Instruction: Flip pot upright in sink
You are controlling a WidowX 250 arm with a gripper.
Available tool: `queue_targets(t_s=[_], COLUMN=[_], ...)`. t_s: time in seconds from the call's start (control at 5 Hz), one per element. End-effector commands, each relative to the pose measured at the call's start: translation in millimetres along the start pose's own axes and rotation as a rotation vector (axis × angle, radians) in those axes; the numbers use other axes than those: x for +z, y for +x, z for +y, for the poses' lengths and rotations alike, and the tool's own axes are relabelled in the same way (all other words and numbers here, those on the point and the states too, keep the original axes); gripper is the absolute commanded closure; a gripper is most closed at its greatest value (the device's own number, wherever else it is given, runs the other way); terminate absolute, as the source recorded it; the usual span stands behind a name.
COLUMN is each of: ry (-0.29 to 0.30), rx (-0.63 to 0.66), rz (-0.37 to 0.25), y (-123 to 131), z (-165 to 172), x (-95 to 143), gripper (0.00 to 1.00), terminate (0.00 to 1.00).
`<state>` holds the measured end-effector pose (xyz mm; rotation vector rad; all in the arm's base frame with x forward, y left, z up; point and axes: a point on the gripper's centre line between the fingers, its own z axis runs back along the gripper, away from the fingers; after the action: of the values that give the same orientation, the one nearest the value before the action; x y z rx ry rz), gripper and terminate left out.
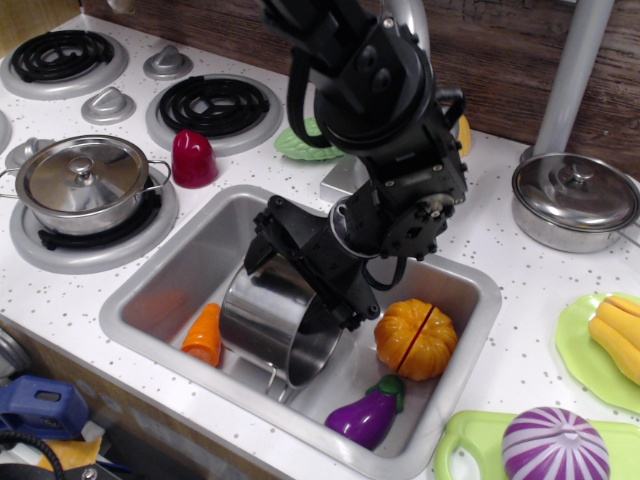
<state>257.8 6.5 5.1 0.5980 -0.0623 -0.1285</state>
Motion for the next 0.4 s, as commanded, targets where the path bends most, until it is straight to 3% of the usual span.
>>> queue_targets(t_s=[0.0,0.2], ry=[0.063,0.088], rx=[0.008,0.023], rz=[-0.052,-0.07], y=[6.2,8.1], z=[5.9,7.6], x=[-3.3,-6.6], gripper=[0.0,1.0], terminate=[0.0,0.0])
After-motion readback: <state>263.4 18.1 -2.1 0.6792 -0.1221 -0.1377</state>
